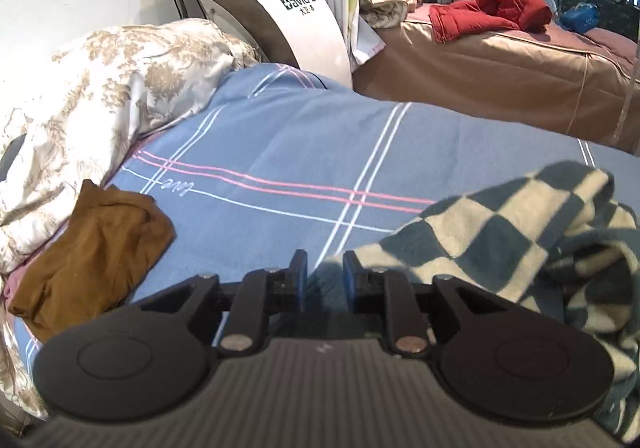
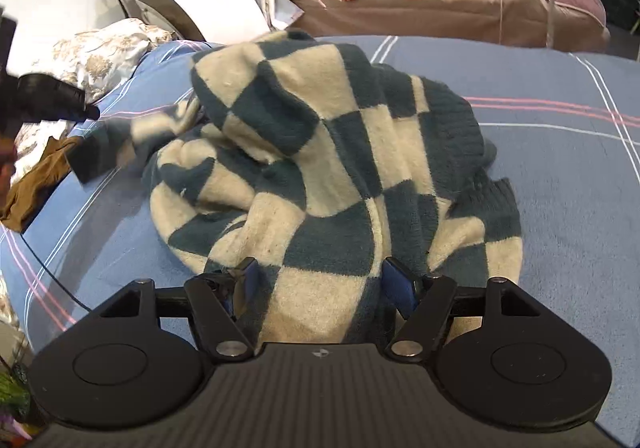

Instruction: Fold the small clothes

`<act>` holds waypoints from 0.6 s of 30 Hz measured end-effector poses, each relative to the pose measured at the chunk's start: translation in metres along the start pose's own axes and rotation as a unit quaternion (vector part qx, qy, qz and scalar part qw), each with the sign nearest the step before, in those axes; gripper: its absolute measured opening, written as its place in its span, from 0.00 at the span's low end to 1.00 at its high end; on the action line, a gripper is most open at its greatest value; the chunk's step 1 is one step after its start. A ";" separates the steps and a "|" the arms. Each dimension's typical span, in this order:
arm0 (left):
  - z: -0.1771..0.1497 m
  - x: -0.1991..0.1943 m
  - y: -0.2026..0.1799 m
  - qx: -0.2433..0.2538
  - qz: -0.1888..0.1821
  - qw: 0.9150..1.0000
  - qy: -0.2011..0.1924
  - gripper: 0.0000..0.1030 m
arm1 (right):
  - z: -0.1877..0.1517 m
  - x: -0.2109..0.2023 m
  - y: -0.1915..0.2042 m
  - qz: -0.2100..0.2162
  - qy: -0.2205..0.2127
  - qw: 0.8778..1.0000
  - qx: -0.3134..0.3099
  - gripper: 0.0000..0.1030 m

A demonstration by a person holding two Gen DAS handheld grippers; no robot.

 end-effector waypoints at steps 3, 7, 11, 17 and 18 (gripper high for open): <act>-0.020 -0.010 -0.008 0.008 -0.016 1.000 0.001 0.66 | 0.001 0.002 0.004 -0.005 0.003 1.000 0.000 1.00; -0.042 -0.026 -0.027 0.031 -0.045 0.998 0.006 0.71 | 0.001 0.004 0.009 -0.011 0.006 1.000 -0.010 1.00; -0.058 -0.036 -0.048 0.055 -0.072 0.996 0.017 0.76 | 0.002 0.002 0.008 0.000 0.001 1.000 -0.008 0.73; -0.073 -0.044 -0.070 0.085 -0.085 0.992 0.032 0.81 | 0.000 -0.015 0.004 0.005 -0.018 1.000 -0.021 0.25; -0.075 -0.045 -0.071 0.088 -0.084 0.992 0.034 0.82 | 0.000 -0.021 0.002 -0.002 -0.026 0.999 -0.027 0.16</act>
Point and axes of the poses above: each gripper's, at about its wrist camera, not at the fingertips, and x roughly the way its jaws point, y to its left, z to its top, the point moved 1 cm from there along x, roughly the way its jaws point, and after that the axes turned 7 degrees about -x, right-handed, at the moved point
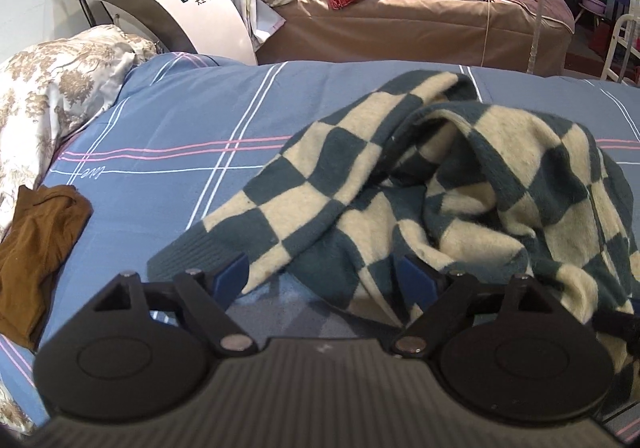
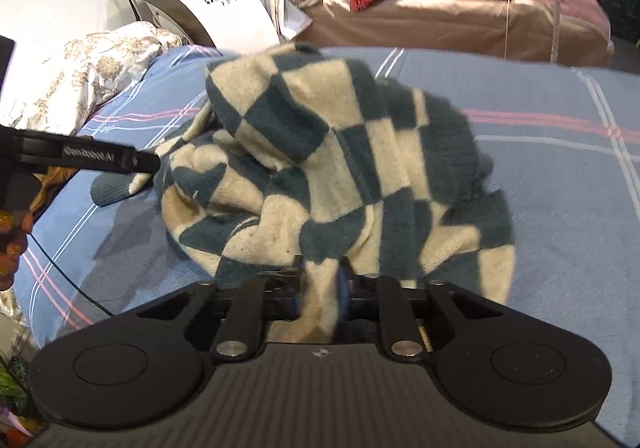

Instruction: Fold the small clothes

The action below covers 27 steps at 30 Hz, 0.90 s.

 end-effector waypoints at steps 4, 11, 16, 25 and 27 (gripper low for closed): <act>-0.010 -0.006 -0.001 -0.002 -0.004 1.000 0.006 0.89 | -0.005 -0.037 -0.031 -0.053 -0.030 0.998 -0.006 0.00; -0.021 -0.003 -0.002 0.000 -0.009 1.000 0.020 0.89 | -0.017 -0.086 -0.124 -0.097 -0.057 0.989 0.101 0.28; -0.028 -0.001 -0.013 -0.003 -0.020 0.999 0.031 0.89 | -0.014 -0.061 -0.062 0.014 -0.058 0.996 0.059 1.00; -0.043 -0.009 -0.019 0.005 -0.022 0.999 0.040 0.95 | -0.017 0.012 0.001 0.042 0.024 0.999 0.001 0.24; -0.046 -0.009 -0.016 0.003 -0.020 0.999 0.044 0.95 | -0.017 -0.001 -0.003 0.040 0.007 0.999 -0.007 0.11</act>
Point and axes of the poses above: each gripper's, at about its wrist camera, not at the fingertips, and x roughly the way its jaws point, y to its left, z to its top, the point moved 1 cm from there along x, roughly the way its jaws point, and after that the axes turned 7 degrees about -x, right-handed, at the moved point
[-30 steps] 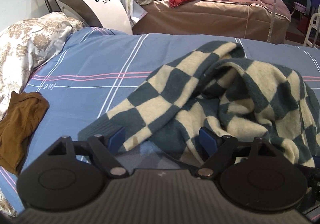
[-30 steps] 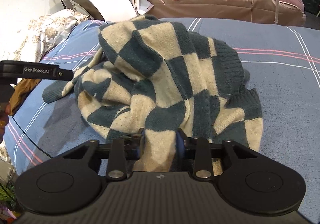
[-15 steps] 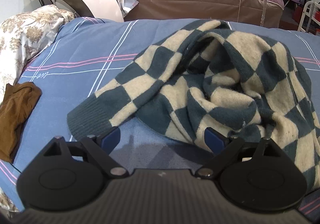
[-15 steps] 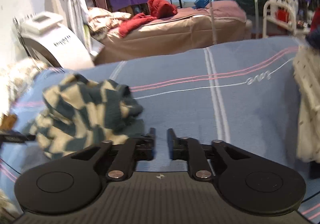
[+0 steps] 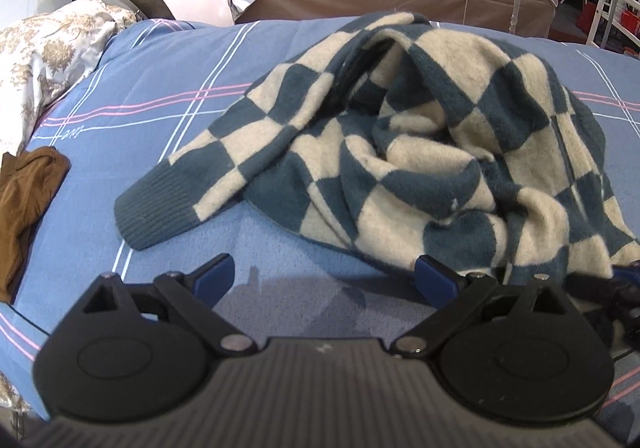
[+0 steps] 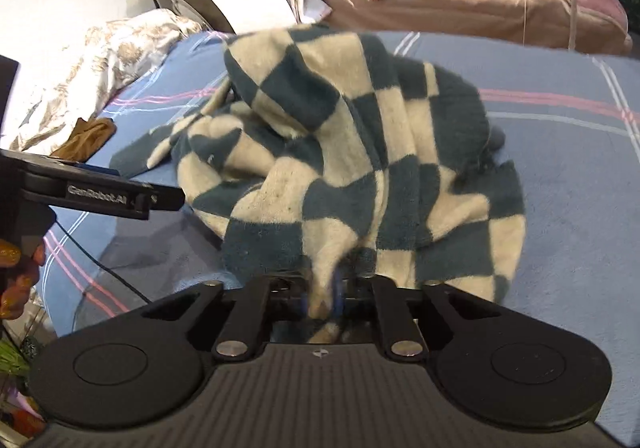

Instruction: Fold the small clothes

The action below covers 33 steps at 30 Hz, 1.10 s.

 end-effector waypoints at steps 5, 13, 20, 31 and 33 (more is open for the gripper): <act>-0.003 0.003 0.009 -0.010 0.002 1.000 0.007 0.95 | 0.008 -0.061 -0.049 -0.088 -0.058 0.994 0.002 0.09; -0.002 0.003 0.007 -0.012 -0.010 1.000 0.013 0.96 | 0.035 -0.121 -0.139 -0.291 -0.113 0.950 0.009 0.07; -0.008 0.009 -0.021 0.022 -0.037 0.999 0.026 0.96 | 0.011 -0.121 -0.133 -0.306 -0.142 0.940 0.041 1.00; -0.006 0.035 -0.092 0.099 -0.093 0.991 -0.002 0.50 | -0.025 -0.093 -0.081 -0.172 -0.087 0.980 0.046 1.00; -0.003 0.035 -0.094 0.068 -0.122 0.990 0.008 0.22 | -0.031 -0.092 -0.080 -0.166 -0.078 0.981 0.063 1.00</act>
Point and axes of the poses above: each gripper's, at about its wrist camera, not at the fingertips, and x roughly the way its jaws point, y to its left, z to its top, the point moved 1 cm from there along x, roughly the way its jaws point, and after that the axes turned 7 degrees about -x, right-handed, at the moved point
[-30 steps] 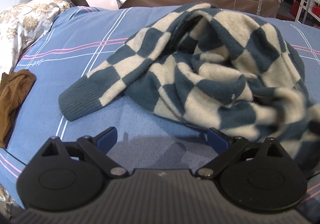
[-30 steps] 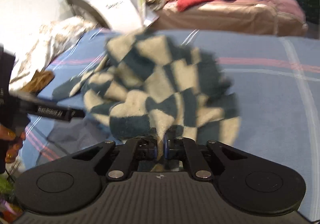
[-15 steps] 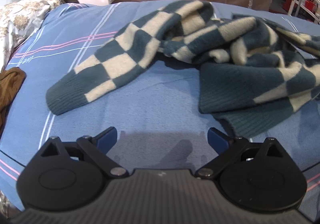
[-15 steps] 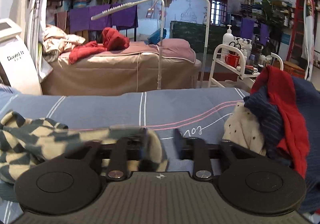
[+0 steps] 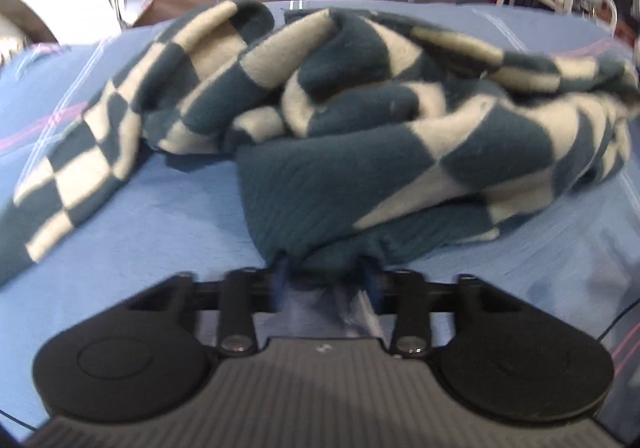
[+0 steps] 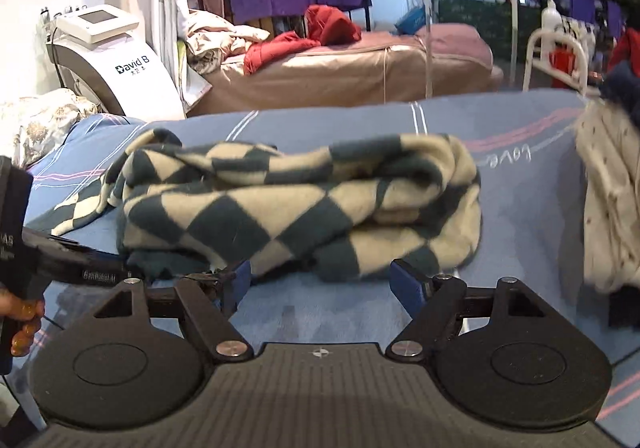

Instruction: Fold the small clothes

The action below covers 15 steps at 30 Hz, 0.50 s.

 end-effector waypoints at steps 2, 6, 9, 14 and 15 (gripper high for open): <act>0.000 -0.003 -0.005 0.011 0.001 1.000 -0.002 0.10 | -0.007 0.000 0.000 0.014 0.015 1.000 0.020 1.00; -0.010 -0.031 -0.006 -0.024 -0.085 0.996 0.005 0.04 | -0.016 0.000 -0.002 0.065 0.031 0.994 0.077 1.00; -0.031 -0.070 -0.026 0.026 -0.111 0.993 -0.004 0.04 | -0.023 0.003 0.005 0.099 0.040 0.988 0.110 1.00; -0.072 -0.109 -0.055 0.078 -0.164 0.983 0.029 0.03 | -0.033 0.022 0.019 0.181 0.078 0.962 0.187 1.00; -0.076 -0.110 -0.056 0.085 -0.168 0.981 0.035 0.06 | -0.033 0.029 0.025 0.195 0.087 0.958 0.192 1.00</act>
Point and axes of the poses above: each gripper's, at about its wrist camera, not at the fingertips, and x roughly the way its jaws point, y to its left, z to its top, the point moved 1 cm from there along x, roughly the way its jaws point, and after that the axes turned 7 degrees about -x, right-handed, at the moved point
